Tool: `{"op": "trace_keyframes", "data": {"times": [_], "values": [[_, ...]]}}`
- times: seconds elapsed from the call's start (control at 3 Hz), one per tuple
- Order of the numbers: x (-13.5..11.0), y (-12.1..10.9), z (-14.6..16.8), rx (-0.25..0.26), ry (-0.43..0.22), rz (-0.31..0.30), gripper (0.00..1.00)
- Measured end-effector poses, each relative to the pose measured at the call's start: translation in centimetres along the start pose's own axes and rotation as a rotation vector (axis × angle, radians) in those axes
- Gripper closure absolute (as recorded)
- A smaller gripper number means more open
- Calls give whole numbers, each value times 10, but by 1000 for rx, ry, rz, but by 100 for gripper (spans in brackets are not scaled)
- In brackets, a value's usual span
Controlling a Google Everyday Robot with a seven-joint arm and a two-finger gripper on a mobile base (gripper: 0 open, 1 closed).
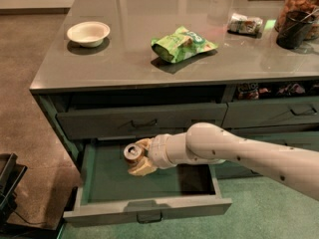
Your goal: Place orange can into middle drawer
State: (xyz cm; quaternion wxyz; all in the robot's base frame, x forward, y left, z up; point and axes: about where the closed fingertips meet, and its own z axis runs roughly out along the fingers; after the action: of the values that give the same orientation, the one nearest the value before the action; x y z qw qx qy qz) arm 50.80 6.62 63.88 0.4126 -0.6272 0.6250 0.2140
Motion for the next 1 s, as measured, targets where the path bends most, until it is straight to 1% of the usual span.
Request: {"op": "trace_keyframes", "data": {"times": [0.33, 0.67, 1.0], "values": [[36, -13, 39, 24, -42, -64, 100], [36, -13, 39, 24, -42, -64, 100], [57, -5, 49, -3, -40, -49, 100]]}}
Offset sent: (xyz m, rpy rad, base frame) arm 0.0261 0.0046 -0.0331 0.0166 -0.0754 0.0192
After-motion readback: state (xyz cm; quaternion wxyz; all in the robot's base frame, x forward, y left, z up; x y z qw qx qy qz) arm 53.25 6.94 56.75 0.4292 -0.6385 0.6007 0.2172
